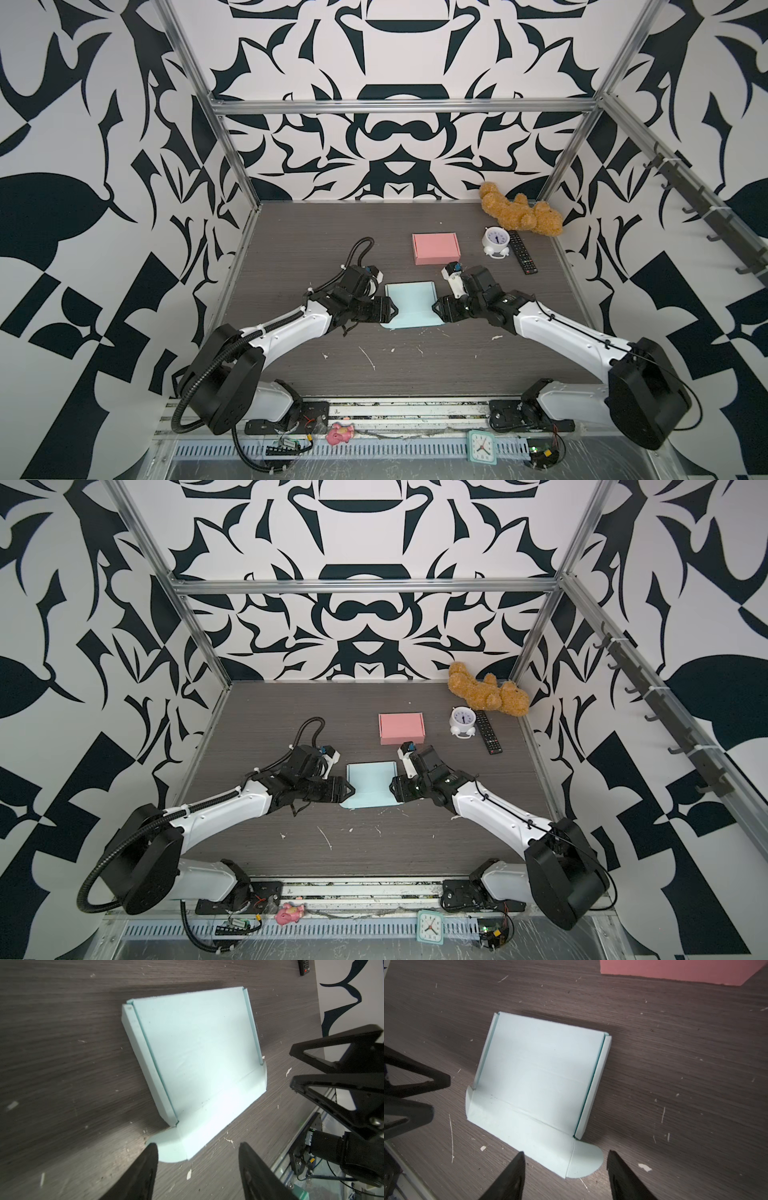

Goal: Assemble paper box
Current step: Close the paper box at the center of the table, then fold and tuck the lid into the gap.

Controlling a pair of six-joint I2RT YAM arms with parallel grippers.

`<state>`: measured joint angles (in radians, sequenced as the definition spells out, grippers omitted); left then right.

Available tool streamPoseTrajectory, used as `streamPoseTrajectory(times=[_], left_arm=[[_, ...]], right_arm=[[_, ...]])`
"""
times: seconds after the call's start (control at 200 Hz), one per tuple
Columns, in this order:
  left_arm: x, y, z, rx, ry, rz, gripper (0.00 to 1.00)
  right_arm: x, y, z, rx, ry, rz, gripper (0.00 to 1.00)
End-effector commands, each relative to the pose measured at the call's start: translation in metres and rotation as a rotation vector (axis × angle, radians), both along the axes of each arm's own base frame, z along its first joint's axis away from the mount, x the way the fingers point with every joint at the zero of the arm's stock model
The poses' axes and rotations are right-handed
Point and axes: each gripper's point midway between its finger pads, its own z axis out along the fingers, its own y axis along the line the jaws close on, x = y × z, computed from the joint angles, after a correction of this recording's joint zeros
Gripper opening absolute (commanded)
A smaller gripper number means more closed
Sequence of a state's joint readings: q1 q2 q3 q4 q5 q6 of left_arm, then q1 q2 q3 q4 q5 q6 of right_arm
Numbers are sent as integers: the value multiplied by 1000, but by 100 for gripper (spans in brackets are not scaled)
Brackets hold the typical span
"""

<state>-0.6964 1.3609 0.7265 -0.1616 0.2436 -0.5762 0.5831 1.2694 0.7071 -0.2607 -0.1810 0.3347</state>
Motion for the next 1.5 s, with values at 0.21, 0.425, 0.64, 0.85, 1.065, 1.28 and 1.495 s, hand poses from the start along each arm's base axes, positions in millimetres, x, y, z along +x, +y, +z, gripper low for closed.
streamPoseTrajectory(times=[0.21,0.425,0.64,0.85,1.065,1.28,1.495], left_arm=[[-9,-1,-15,53,33,17,65],[-5,-6,-21,60,40,13,65],[-3,-13,-27,59,54,2,65],[-5,-18,-29,61,59,-8,65],[-7,-19,-29,57,61,-9,65],[-9,-23,-32,57,67,-13,64],[-11,-26,-32,53,69,-19,64]], right_arm=[[-15,9,-16,1,56,22,65],[-16,14,-22,-3,66,35,65],[-16,16,-26,0,77,39,65],[-17,18,-29,2,87,45,65],[-18,22,-31,10,102,55,67],[-19,22,-31,12,102,54,69],[-21,25,-32,16,107,58,70]])
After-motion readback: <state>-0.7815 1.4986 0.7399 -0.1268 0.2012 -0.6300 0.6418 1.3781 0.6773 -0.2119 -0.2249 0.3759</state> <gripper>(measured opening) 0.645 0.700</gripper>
